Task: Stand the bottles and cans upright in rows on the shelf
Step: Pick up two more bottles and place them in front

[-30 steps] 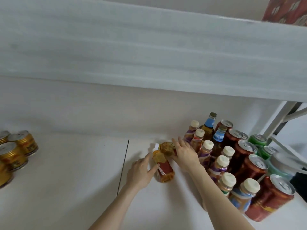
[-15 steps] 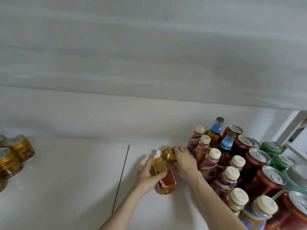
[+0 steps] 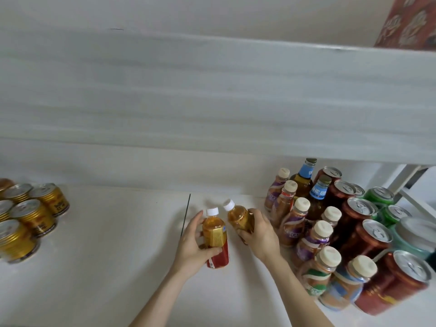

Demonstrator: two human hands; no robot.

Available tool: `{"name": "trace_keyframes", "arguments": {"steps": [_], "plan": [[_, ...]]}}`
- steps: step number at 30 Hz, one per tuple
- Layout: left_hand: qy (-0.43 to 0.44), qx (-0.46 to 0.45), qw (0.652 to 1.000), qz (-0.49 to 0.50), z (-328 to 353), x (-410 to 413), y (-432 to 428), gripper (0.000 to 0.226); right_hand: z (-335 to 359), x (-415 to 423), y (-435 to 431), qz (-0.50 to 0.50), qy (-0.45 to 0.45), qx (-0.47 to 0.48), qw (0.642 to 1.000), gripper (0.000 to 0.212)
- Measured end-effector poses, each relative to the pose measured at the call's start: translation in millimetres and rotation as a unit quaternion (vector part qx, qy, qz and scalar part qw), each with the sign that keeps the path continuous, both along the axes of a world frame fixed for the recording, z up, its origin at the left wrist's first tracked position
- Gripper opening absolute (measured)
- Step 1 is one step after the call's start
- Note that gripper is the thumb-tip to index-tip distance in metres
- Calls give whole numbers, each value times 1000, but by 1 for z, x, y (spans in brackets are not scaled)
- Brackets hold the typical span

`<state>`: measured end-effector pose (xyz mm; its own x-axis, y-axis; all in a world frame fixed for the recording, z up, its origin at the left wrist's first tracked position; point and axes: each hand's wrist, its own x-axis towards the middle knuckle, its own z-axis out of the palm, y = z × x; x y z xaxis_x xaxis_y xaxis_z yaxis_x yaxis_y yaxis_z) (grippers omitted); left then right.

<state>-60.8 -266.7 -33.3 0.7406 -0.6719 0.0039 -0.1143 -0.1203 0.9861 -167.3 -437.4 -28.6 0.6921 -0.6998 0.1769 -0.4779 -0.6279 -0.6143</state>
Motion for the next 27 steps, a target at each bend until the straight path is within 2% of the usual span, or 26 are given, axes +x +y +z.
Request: {"name": "trace_keyframes", "arguments": {"steps": [4, 8, 11, 17, 27], "plan": [[-9, 8, 1000, -1, -1, -8, 16, 97, -10, -23, 23, -3, -68, 97, 993, 72], [-45, 45, 998, -11, -3, -17, 24, 75, -18, -41, 41, -12, -120, 172, 978, 65], [-53, 69, 996, -5, -8, -20, 27, 75, -18, -50, 45, -14, -145, 209, 967, 62], [-41, 91, 995, -26, -15, -19, 33, 69, -10, -52, 44, -14, -139, 231, 963, 58], [-43, 96, 994, -19, -13, -19, 63, 72, -7, -69, 70, -2, -141, 234, 962, 56]]}}
